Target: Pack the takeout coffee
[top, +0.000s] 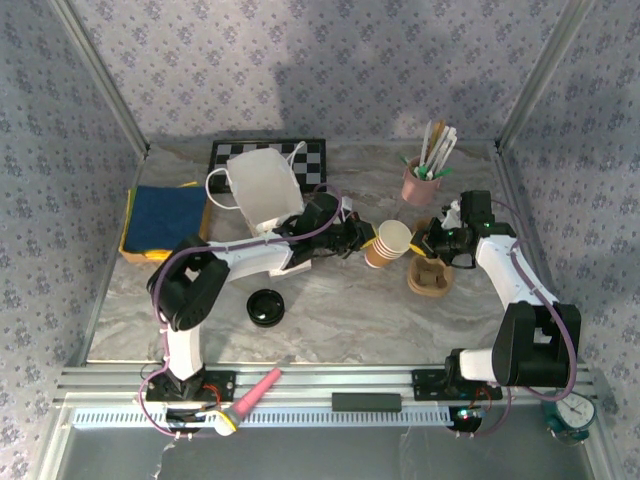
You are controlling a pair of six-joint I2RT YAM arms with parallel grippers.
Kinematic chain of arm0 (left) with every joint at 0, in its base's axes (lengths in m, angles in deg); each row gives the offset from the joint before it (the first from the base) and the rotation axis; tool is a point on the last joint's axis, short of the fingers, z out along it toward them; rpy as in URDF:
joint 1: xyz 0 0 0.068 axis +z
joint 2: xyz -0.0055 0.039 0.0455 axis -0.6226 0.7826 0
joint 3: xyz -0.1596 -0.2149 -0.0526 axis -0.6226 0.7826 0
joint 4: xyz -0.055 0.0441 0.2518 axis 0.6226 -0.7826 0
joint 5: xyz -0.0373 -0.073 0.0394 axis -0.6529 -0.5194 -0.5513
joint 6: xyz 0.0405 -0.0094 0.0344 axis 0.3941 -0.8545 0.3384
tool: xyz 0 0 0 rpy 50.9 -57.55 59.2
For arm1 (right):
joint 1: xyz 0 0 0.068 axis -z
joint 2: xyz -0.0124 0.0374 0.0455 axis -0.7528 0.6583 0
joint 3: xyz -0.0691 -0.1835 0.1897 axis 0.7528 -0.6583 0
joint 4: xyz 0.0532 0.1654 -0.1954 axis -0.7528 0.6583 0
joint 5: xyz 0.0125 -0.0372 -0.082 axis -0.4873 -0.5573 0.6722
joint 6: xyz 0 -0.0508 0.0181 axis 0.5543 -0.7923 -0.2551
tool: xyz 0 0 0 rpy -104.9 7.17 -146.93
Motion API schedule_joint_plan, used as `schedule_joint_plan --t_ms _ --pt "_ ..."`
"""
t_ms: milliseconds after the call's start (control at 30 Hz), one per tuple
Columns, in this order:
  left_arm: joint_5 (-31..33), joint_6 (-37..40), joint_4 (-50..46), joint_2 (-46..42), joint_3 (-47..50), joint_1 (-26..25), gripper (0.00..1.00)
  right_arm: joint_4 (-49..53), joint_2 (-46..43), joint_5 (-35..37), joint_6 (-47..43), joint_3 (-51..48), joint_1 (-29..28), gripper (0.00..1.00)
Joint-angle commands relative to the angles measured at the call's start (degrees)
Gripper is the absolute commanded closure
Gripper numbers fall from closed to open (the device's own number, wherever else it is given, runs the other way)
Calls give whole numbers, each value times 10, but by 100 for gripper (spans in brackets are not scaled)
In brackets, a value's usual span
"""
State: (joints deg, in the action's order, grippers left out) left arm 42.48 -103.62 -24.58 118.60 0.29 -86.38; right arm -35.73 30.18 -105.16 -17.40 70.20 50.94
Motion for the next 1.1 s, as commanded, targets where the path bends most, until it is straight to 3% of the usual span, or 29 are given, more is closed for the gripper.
schedule_joint_plan --t_ms 0,167,633,1067 --pt "-14 -5 16 8 -22 -6 100 22 -11 4 -7 -5 -5 100" --pt "-18 -18 33 18 -18 -8 100 22 -10 3 -6 -5 -5 100" --pt "-15 -23 41 24 1 -11 85 21 -9 3 -6 -5 -7 100" --pt "-18 -24 43 35 -9 -16 85 22 -9 6 -8 -4 -7 100"
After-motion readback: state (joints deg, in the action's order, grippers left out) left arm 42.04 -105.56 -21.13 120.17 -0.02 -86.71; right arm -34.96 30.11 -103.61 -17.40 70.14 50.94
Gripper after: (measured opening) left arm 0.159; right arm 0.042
